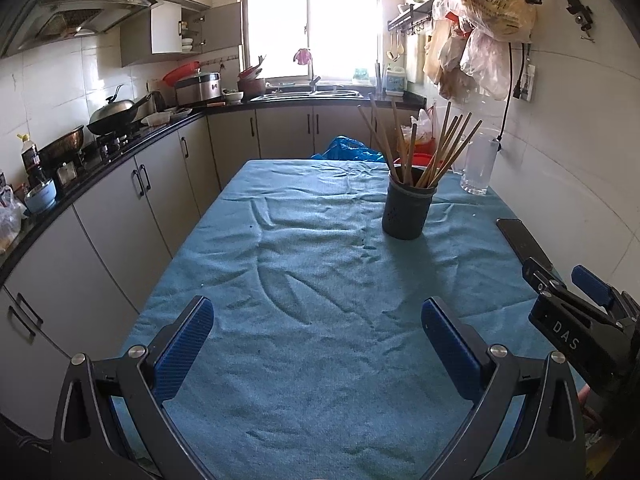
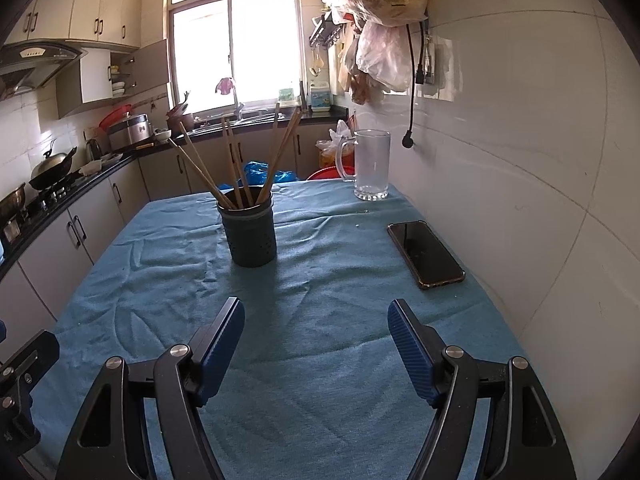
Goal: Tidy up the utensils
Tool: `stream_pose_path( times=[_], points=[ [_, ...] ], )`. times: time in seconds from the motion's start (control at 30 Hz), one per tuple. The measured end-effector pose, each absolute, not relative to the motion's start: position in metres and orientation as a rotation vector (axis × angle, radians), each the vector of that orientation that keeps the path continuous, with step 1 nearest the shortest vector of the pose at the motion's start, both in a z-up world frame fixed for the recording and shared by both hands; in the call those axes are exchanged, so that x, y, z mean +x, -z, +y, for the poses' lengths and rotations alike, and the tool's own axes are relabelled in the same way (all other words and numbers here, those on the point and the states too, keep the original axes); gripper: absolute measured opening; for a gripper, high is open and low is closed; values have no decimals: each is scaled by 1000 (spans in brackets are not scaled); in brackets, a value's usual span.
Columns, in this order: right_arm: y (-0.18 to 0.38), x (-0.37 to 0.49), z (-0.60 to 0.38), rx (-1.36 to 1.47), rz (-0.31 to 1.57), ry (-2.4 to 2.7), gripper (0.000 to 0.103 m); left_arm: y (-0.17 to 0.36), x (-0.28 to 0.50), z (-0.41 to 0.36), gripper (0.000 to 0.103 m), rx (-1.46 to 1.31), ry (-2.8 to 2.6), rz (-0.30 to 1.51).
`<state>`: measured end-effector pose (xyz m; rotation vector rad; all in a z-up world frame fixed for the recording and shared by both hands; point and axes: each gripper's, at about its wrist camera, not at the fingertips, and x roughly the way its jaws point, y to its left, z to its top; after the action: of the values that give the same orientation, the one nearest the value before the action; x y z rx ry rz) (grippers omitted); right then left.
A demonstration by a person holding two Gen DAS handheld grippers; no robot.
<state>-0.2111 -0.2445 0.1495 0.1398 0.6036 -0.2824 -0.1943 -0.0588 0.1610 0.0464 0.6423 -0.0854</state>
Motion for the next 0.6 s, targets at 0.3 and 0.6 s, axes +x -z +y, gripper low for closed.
stream_pose_path(
  times=[0.3,0.6],
  points=[
    [-147,-210,-247,154,608,280,80,-161,-193,-61,103,44,93,650],
    [-142,-205,-247,156,624,274,80,-158,-188,-63,103,43,108,677]
  ],
)
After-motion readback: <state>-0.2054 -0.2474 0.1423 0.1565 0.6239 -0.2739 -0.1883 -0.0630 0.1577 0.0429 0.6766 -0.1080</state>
